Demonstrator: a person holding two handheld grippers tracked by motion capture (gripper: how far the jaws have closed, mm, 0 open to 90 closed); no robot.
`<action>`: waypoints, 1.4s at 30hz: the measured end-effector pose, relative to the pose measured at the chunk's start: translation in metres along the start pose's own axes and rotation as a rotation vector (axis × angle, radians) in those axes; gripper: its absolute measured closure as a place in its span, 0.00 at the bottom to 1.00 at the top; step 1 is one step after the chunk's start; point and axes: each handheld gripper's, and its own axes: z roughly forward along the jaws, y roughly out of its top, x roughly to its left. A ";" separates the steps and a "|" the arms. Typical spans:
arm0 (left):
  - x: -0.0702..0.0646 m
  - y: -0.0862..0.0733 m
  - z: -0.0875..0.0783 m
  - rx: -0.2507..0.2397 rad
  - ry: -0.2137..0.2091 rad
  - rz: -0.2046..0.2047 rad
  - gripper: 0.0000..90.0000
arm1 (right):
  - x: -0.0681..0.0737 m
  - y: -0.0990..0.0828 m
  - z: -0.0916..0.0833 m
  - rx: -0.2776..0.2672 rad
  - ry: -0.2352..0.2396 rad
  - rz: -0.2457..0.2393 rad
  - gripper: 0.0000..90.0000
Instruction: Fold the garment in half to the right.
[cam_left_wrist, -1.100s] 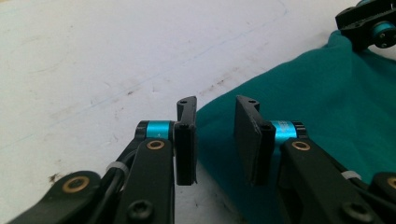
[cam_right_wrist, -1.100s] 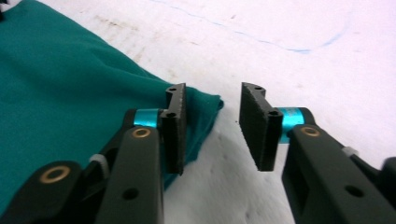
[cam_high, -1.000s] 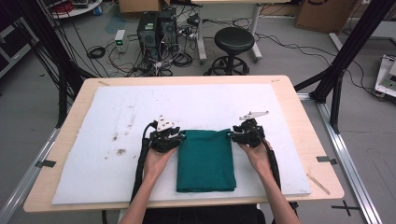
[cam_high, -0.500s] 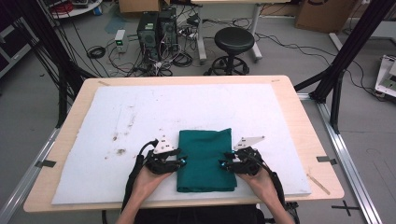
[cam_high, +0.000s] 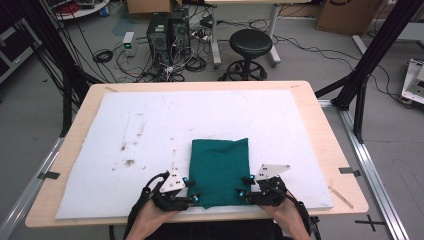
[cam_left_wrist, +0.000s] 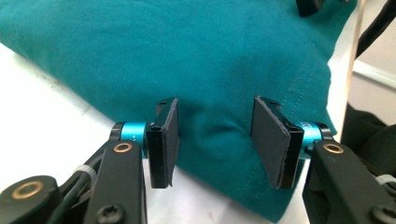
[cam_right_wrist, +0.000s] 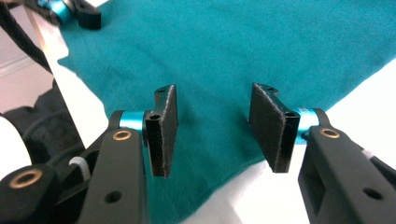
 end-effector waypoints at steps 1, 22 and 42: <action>0.000 0.001 -0.001 0.001 -0.002 0.001 0.57 | 0.001 -0.001 -0.001 0.000 -0.002 -0.011 0.57; 0.100 -0.014 -0.097 -0.331 0.341 -0.147 0.21 | -0.065 0.005 -0.057 -0.374 -0.354 0.143 0.21; 0.123 -0.052 -0.132 -0.324 0.484 -0.224 0.21 | -0.087 -0.014 -0.068 -0.406 -0.382 0.210 0.21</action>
